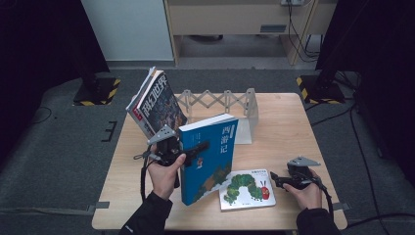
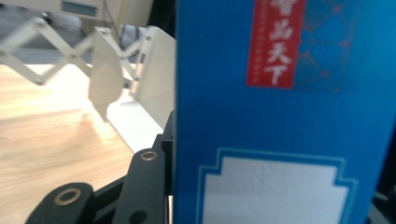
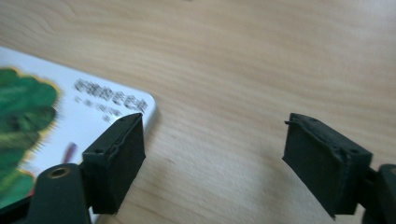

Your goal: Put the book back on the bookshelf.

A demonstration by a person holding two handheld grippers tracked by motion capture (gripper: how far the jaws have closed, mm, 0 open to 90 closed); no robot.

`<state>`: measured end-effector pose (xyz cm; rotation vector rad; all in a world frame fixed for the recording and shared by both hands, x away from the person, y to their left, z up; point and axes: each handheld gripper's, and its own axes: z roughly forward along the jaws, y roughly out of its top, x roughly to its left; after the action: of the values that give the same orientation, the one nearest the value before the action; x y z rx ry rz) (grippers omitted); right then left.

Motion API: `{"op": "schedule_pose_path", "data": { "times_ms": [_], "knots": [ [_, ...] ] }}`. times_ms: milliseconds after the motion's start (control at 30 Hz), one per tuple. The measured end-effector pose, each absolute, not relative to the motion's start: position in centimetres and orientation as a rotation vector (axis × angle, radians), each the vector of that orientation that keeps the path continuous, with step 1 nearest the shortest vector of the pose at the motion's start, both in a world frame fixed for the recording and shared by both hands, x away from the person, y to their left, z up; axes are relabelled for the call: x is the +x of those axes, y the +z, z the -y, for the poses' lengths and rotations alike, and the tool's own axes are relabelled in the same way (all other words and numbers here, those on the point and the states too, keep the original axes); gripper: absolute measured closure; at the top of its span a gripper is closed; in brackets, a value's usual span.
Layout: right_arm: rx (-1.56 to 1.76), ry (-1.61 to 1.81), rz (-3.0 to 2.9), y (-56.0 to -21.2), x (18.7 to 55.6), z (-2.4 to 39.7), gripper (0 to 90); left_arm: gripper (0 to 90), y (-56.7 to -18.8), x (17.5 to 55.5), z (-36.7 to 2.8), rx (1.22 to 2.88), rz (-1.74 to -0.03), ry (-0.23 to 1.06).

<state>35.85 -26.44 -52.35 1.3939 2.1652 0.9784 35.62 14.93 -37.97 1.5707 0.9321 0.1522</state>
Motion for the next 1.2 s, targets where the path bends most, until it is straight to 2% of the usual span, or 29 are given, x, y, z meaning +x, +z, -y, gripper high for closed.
{"op": "schedule_pose_path", "data": {
  "times_ms": [333, 467, 800, 1200],
  "knots": [
    [1.427, 0.869, -2.158, -53.4, 36.4, 28.1, 13.8, 60.1, -37.2, 36.6, -16.7, 1.553, -0.970, 0.247],
    [1.436, 0.880, -2.129, -53.7, 36.6, 28.3, 7.4, 60.1, -36.9, 37.3, -17.0, 1.548, -0.980, 0.274],
    [1.440, 0.893, -2.115, -53.9, 36.5, 28.4, 4.6, 60.0, -35.8, 40.1, -16.8, 1.524, -0.994, 0.373],
    [1.445, 0.885, -2.115, -53.9, 36.6, 28.4, 3.5, 60.0, -36.4, 44.1, -15.9, 1.508, -1.048, 0.473]
  ]
}}
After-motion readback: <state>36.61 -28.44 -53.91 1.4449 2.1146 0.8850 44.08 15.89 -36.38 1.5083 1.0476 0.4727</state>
